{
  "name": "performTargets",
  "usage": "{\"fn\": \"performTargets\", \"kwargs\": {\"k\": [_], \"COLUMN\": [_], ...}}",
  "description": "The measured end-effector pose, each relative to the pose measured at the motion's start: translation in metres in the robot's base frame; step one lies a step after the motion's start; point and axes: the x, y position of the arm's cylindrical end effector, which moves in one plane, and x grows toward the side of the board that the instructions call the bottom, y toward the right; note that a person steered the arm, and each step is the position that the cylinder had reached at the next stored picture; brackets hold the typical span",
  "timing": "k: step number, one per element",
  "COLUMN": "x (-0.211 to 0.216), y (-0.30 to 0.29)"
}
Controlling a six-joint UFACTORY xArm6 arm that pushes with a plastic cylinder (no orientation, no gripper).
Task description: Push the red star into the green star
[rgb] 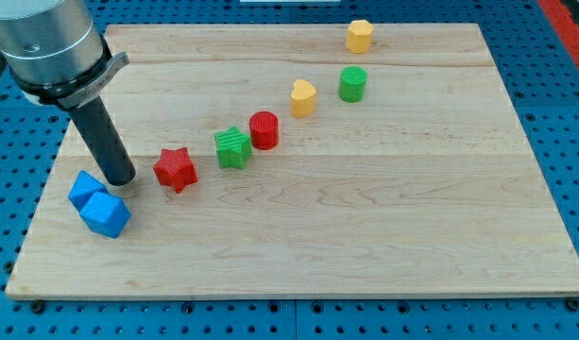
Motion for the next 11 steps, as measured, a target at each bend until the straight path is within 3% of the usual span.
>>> {"fn": "performTargets", "kwargs": {"k": [3,6,7,9,10,11], "x": [0.000,-0.001,0.027,-0.024,0.007,-0.038], "y": [0.006,0.062,0.080,0.120,0.163,0.198]}}
